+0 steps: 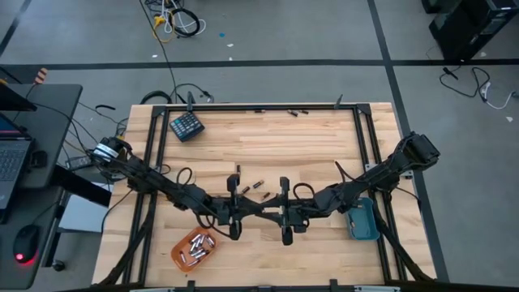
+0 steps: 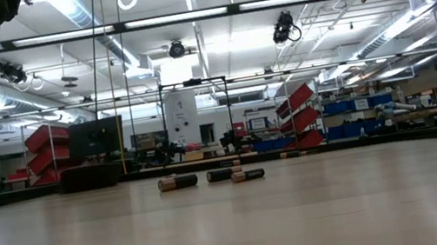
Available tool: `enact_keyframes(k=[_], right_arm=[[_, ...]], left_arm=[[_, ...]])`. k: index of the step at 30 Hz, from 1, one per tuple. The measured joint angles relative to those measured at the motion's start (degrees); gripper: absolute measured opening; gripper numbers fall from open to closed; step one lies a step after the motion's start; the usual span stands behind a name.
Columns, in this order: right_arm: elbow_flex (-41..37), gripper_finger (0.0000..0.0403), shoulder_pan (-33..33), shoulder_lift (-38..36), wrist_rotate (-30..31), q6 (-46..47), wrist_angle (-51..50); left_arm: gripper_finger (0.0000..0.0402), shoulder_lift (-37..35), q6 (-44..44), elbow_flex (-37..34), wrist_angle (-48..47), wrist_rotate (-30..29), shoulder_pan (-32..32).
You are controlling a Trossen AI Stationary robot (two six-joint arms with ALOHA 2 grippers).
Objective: Sort batteries
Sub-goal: Put the black battery into the blue bin
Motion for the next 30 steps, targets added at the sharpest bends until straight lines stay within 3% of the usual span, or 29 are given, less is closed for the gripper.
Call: enact_keyframes(k=[8, 12, 19, 23, 26, 30], right_arm=[[0.0, 0.0020, 0.0, 0.0, 0.0, -1.0, -1.0], [0.0, 0.0020, 0.0, 0.0, 2.1, -0.2, -1.0], [0.0, 0.0020, 0.7, -0.2, 5.7, 0.2, 0.6], [0.0, 0.0020, 2.1, -3.2, 12.7, 3.1, -1.3], [0.0, 0.0020, 2.9, -8.5, 17.1, 11.0, -11.3], [0.0, 0.0020, 3.0, -18.2, 16.6, 32.9, -39.1]], left_arm=[[0.0007, 0.0, -1.3, 0.0, -0.1, -0.5, 0.0], [0.0025, 0.0, -4.6, 0.0, -0.3, -2.4, 0.0], [0.0113, 0.0, -9.5, 0.0, -2.5, -8.3, -0.6], [0.0161, 0.0, -12.0, 0.0, -5.7, -15.4, -1.7], [0.0182, 0.0, -13.9, 0.0, -7.3, -22.8, -3.0], [0.0193, 0.0, -15.6, 0.0, -8.0, -31.6, -5.0]])
